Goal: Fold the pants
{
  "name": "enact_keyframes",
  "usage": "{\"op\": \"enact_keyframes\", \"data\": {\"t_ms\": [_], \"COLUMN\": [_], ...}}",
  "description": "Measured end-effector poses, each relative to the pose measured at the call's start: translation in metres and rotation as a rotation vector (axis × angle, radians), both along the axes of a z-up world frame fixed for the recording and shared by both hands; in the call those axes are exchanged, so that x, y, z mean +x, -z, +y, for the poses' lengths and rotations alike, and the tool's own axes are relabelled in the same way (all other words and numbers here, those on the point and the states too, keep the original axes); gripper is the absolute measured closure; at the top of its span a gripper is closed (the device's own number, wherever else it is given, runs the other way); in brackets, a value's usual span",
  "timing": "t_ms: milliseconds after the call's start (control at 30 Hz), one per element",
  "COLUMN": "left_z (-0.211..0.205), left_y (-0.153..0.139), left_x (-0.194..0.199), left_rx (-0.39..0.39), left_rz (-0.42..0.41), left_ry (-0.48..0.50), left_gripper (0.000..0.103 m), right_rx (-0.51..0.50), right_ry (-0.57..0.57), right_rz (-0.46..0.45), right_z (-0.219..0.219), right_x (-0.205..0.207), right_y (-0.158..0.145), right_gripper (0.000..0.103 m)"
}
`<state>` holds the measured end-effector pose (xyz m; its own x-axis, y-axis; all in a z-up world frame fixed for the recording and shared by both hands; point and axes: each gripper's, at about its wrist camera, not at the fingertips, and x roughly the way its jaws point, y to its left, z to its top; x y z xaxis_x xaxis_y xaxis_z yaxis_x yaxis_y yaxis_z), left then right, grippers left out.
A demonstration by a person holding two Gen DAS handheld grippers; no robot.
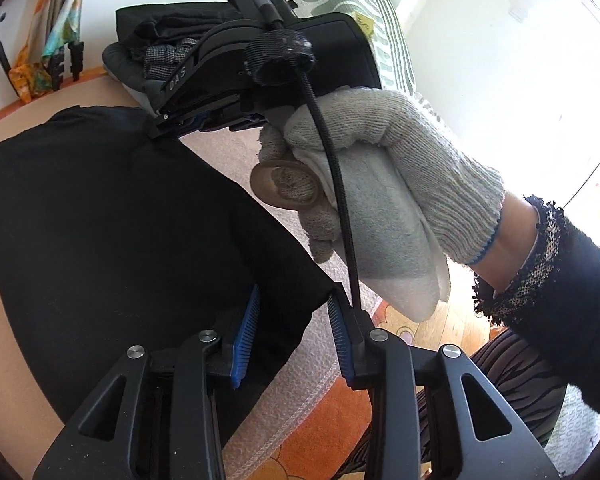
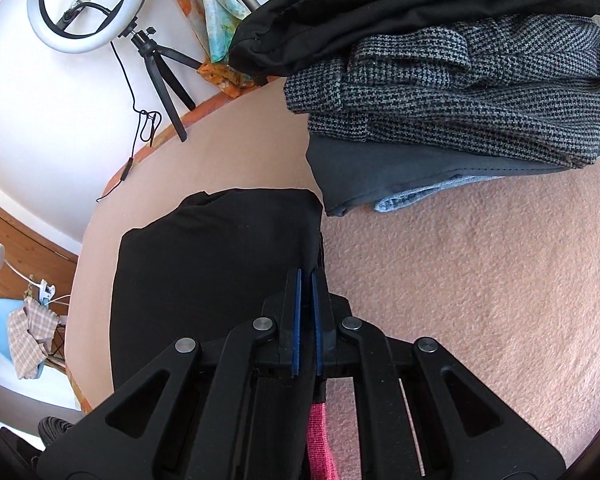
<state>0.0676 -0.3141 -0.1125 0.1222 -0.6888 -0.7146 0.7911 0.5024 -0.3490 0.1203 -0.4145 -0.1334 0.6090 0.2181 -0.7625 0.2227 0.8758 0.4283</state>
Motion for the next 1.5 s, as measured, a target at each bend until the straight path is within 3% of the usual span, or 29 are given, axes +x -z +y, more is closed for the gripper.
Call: {"op": "enact_keyframes", "data": {"t_ms": [200, 333, 433, 533, 667, 733, 833, 1000, 1200, 1300, 1400, 1500], "left_z": [0.015, 0.044, 0.069, 0.088, 0.1, 0.103, 0.098, 0.093, 0.09, 0.09, 0.091, 0.102], "left_y": [-0.014, -0.033, -0.049, -0.059, -0.056, -0.048, -0.034, -0.013, 0.008, 0.016, 0.013, 0.002], "left_x": [-0.024, -0.032, -0.031, -0.015, 0.043, 0.072, 0.105, 0.141, 0.152, 0.154, 0.15, 0.147], "left_rx": [-0.023, -0.052, -0.056, -0.01, 0.024, 0.024, 0.057, 0.055, 0.121, 0.117, 0.129, 0.088], "left_rz": [0.016, 0.007, -0.038, -0.129, -0.145, -0.138, -0.153, -0.102, -0.104, -0.095, -0.117, -0.08], "left_ry": [0.046, 0.028, 0.011, -0.02, -0.126, -0.169, -0.212, -0.29, -0.301, -0.309, -0.302, -0.331], "left_gripper": [0.069, 0.069, 0.069, 0.066, 0.066, 0.066, 0.066, 0.066, 0.066, 0.066, 0.066, 0.066], "right_rx": [-0.065, -0.062, -0.095, -0.083, -0.087, -0.15, -0.16, -0.133, -0.138, -0.141, -0.149, -0.138], "right_ry": [0.028, 0.039, -0.016, -0.117, -0.229, -0.244, -0.228, -0.2, -0.221, -0.231, -0.235, -0.238], "right_rz": [-0.008, -0.065, -0.12, -0.165, -0.113, -0.071, -0.023, 0.009, 0.029, 0.032, 0.031, 0.005], "right_z": [-0.005, -0.003, 0.021, 0.056, 0.096, 0.105, 0.098, 0.082, 0.078, 0.076, 0.077, 0.075], "right_x": [-0.014, -0.041, -0.066, -0.087, -0.096, -0.092, -0.088, -0.09, -0.09, -0.086, -0.085, -0.09], "right_y": [-0.014, -0.036, -0.058, -0.072, -0.057, -0.046, -0.032, -0.02, -0.011, -0.01, -0.011, -0.018], "right_gripper": [0.094, 0.094, 0.094, 0.094, 0.094, 0.094, 0.094, 0.094, 0.094, 0.097, 0.097, 0.092]}}
